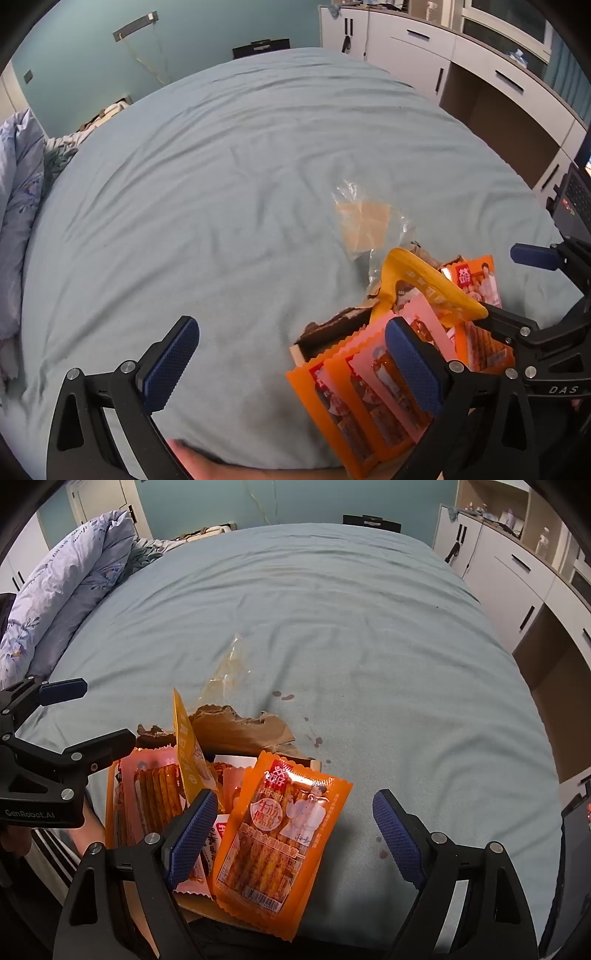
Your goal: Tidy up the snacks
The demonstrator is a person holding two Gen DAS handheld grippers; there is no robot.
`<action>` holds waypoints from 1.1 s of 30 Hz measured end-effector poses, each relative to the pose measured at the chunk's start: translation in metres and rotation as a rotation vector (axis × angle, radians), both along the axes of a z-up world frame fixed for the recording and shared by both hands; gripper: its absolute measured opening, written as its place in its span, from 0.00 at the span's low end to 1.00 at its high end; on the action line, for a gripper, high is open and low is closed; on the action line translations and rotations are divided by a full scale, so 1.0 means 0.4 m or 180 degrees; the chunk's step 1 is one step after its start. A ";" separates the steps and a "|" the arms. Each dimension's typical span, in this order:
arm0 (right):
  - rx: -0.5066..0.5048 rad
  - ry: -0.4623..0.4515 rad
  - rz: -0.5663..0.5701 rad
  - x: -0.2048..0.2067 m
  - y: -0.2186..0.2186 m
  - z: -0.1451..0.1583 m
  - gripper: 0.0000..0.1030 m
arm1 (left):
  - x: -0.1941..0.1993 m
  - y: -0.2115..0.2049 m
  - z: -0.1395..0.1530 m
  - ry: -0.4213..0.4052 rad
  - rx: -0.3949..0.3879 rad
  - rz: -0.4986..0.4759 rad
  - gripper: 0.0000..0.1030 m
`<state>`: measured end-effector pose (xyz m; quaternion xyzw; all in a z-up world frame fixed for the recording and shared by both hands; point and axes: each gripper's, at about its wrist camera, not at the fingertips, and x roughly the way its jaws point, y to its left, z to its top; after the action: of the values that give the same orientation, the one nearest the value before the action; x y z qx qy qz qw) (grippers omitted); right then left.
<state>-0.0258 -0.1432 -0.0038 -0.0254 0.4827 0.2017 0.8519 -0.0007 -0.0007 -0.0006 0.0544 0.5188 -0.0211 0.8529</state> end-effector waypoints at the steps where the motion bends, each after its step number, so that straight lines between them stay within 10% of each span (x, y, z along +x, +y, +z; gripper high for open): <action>1: 0.0004 -0.0003 -0.0001 0.000 0.000 0.000 0.83 | -0.002 -0.002 0.002 -0.0011 0.0010 0.0003 1.00; 16: 0.0202 0.0003 0.0011 0.012 -0.037 0.036 0.83 | 0.006 0.008 -0.006 0.0019 -0.0027 0.0044 1.00; 33: 0.0039 0.0083 -0.0396 0.289 -0.093 -0.011 0.83 | 0.047 0.047 -0.023 0.0039 -0.0033 0.0164 1.00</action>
<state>0.0900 -0.1803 -0.0083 0.0125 0.4932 0.1517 0.8565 0.0181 0.0183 -0.0098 0.0365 0.5252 -0.0021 0.8502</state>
